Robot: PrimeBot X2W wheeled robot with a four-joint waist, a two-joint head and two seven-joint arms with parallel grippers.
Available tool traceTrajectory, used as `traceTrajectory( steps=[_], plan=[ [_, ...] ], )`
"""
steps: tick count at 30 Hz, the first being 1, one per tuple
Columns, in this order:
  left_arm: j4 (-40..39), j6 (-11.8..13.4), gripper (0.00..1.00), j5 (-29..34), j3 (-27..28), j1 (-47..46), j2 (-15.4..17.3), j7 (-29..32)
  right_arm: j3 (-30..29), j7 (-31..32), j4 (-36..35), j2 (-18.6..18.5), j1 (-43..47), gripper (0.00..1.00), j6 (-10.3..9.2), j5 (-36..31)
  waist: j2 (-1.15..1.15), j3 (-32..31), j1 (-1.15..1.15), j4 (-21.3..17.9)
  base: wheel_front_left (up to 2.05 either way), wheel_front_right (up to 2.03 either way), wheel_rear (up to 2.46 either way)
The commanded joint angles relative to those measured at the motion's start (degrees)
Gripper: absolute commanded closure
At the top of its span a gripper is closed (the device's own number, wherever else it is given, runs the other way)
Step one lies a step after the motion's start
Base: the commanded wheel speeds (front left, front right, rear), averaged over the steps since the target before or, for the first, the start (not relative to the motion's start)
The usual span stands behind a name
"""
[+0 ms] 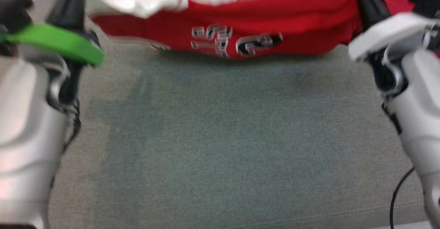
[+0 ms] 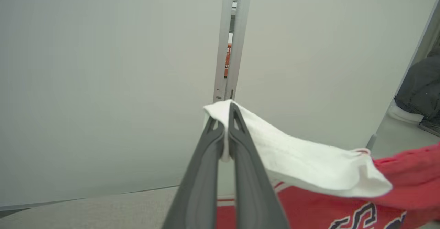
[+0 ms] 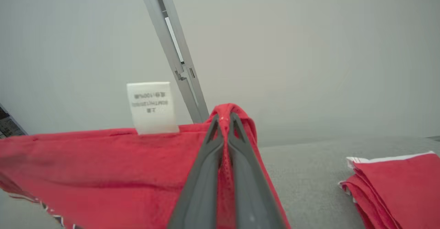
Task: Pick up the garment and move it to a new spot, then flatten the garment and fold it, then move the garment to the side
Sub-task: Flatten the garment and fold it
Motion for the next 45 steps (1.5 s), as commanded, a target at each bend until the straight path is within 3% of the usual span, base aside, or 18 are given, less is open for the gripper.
traceTrajectory(
  steps=[1,6,13,26,36,41,45],
  plan=[
    [1.4,-0.2,1.00,-1.0,-0.1,-5.7,0.9,1.0,0.0,1.3,1.5,-0.8,-5.1,1.00,0.00,0.8,0.00,7.0,0.00,-0.8,0.00,0.00,0.00],
    [8.6,-0.2,1.00,-2.4,-2.1,-27.7,2.1,4.7,-1.9,5.8,9.2,-0.8,-26.3,1.00,0.00,4.4,0.00,14.3,0.00,-1.4,0.00,0.00,0.00],
    [18.1,-0.1,1.00,-2.9,-4.4,-50.4,-1.1,3.2,-3.1,5.2,19.5,1.3,-46.9,1.00,0.01,3.7,0.00,17.7,0.00,-1.8,0.00,0.00,0.00],
    [26.6,-0.1,1.00,-4.1,-12.0,-67.0,-2.9,0.6,1.6,1.9,28.2,2.3,-59.9,1.00,0.01,2.8,0.00,20.1,0.00,-1.0,0.00,0.00,0.00],
    [24.9,-0.1,1.00,-10.2,-16.0,-56.4,-2.0,-5.6,7.3,-2.8,25.8,1.2,-50.4,1.00,0.01,7.1,0.00,20.6,0.00,-0.2,0.00,0.00,0.00],
    [19.2,-0.1,1.00,-11.6,-16.9,-41.0,1.5,-7.4,11.3,-6.3,19.9,0.2,-36.1,1.00,0.01,12.6,0.00,17.3,0.00,-1.1,0.00,0.00,0.00],
    [9.9,2.0,1.00,-10.5,-10.8,-24.5,3.4,-7.4,13.5,-8.1,14.2,-1.1,-23.2,1.00,0.01,16.8,0.00,14.1,0.00,-1.9,0.00,0.00,0.00]
  ],
)
